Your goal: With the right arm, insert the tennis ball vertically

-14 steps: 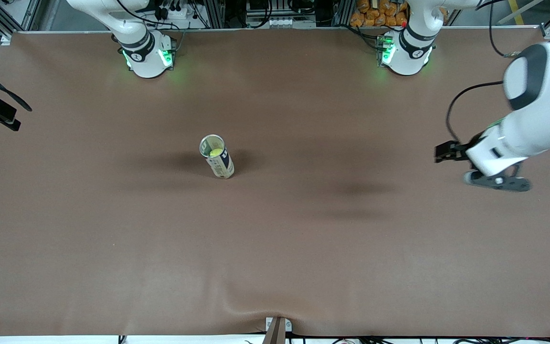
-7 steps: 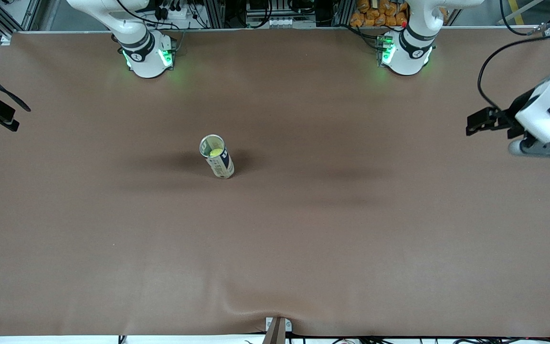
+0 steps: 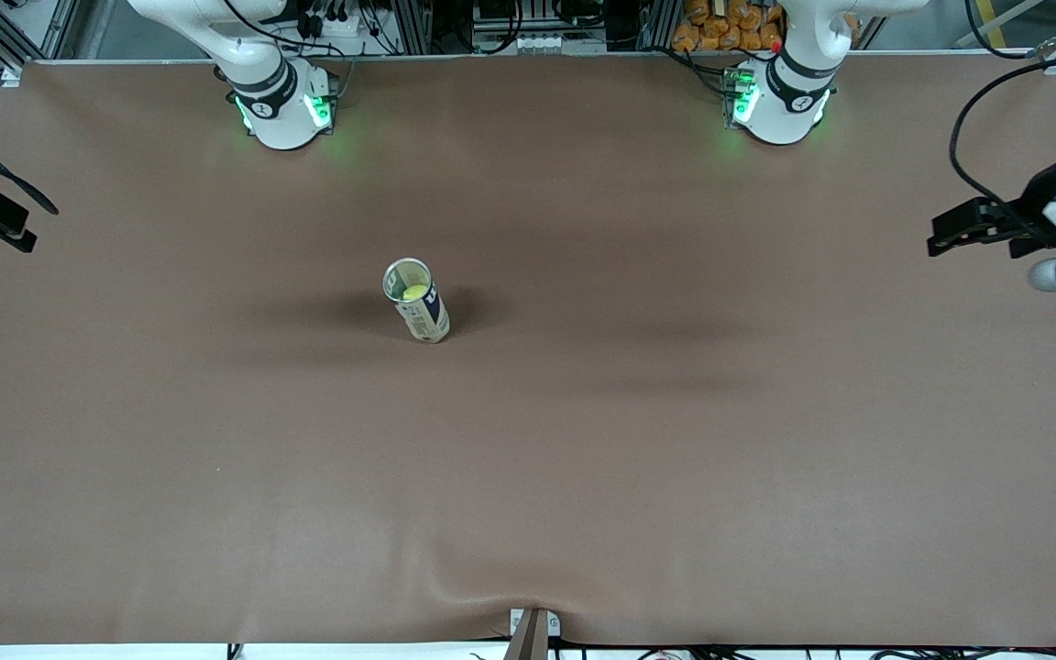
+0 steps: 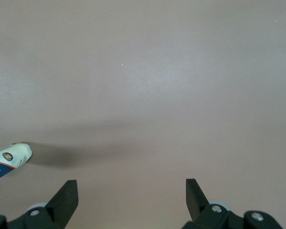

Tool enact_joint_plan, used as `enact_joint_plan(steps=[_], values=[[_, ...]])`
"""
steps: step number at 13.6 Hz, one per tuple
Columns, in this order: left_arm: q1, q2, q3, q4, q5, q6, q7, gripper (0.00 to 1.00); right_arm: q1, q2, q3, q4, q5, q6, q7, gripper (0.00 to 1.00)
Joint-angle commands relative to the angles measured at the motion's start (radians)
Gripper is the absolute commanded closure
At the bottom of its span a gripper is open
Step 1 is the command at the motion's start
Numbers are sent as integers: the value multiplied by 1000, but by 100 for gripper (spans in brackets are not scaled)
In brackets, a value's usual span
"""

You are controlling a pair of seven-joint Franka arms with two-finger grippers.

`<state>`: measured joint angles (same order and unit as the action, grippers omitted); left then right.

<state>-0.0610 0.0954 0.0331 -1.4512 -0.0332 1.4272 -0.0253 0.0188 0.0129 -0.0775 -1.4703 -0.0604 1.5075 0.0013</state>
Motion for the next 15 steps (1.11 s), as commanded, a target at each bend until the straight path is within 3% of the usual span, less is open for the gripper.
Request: enact_joint_plan(steps=[1, 7, 15], values=[[56, -6, -64, 29, 21, -72, -15, 0, -17, 12, 10, 18, -9, -3, -14, 0], [50, -120, -59, 20, 27, -148, -9, 0, -16, 12, 10, 18, -9, -3, -14, 0], [47, -124, -58, 20, 64, -139, 7, 0, -16, 12, 10, 18, -10, -3, -14, 0]])
